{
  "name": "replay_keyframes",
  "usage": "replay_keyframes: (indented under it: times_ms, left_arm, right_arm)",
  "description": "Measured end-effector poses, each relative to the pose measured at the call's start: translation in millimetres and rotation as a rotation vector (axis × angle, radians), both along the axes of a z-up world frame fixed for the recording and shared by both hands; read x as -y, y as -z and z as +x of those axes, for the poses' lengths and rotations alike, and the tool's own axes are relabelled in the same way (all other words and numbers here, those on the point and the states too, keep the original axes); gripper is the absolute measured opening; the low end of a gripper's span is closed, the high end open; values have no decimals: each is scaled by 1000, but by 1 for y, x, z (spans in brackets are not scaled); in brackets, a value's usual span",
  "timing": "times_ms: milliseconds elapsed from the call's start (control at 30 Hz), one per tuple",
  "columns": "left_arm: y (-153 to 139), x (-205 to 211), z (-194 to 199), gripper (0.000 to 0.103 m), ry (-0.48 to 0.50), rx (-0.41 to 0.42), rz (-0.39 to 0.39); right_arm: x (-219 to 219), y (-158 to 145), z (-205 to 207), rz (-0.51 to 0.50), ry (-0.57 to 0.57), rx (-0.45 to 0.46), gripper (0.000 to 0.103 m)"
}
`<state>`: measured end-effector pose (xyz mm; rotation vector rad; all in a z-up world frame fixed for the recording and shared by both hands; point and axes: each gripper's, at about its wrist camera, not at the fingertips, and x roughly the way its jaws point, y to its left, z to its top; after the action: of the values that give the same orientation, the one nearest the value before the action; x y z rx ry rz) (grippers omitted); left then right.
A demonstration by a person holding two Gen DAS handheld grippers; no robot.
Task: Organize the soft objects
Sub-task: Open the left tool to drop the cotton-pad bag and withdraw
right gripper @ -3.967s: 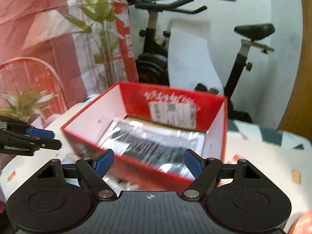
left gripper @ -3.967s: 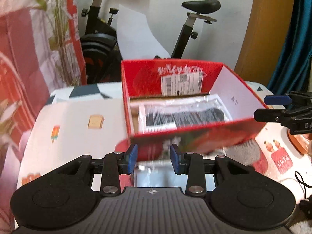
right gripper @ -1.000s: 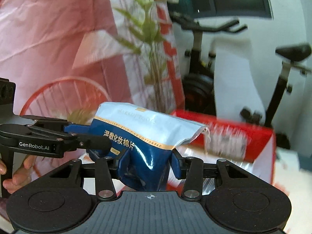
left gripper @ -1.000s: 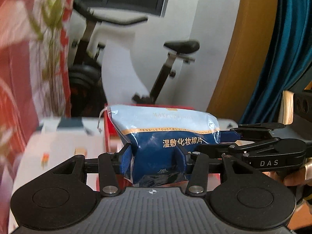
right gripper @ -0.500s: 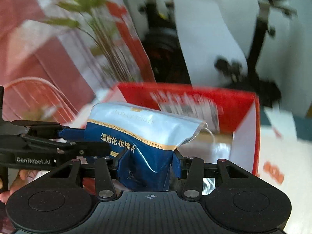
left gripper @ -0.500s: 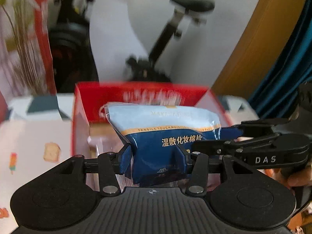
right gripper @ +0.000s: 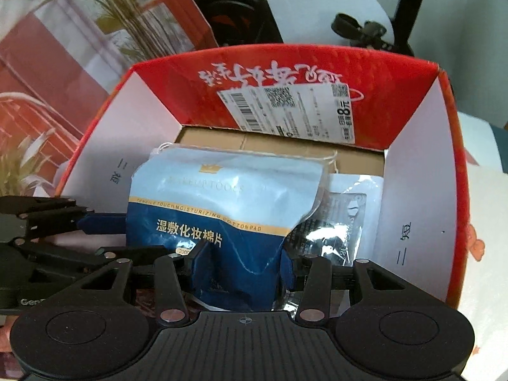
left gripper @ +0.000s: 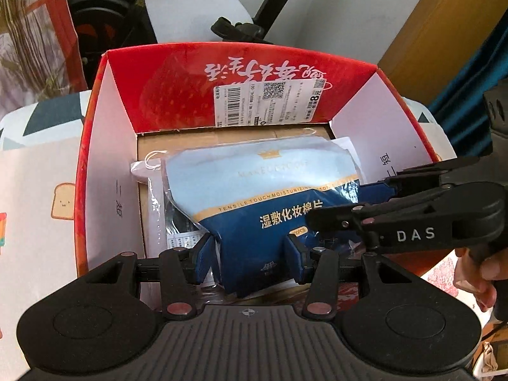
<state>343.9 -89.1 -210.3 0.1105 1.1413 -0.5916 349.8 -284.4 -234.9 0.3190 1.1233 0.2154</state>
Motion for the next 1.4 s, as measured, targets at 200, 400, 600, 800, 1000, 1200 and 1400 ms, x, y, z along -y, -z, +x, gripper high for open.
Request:
replay_keyframes:
  times_ms: [200, 400, 600, 800, 1000, 1200, 1400]
  left_arm:
    - [-5, 0, -2, 50, -5, 50, 35]
    - [-19, 0, -1, 50, -14, 140, 68]
    - [-26, -6, 0, 49, -32, 174, 76]
    - [-25, -13, 0, 49, -59, 179, 78]
    - [-34, -22, -19, 49, -72, 231, 55]
    - [-49, -42, -59, 50, -103, 311, -5]
    - [-52, -59, -104, 50, -157, 376, -59]
  right_arm:
    - [-1, 7, 3, 20, 21, -32, 42]
    - [-17, 8, 6, 47, 8, -52, 41]
    - [-35, 8, 10, 56, 18, -88, 40]
    - [-39, 7, 6, 48, 21, -90, 41]
    - [-39, -12, -14, -34, 36, 31, 53]
    - [-32, -45, -61, -43, 46, 243, 54]
    - [-31, -64, -115, -24, 37, 420, 54]
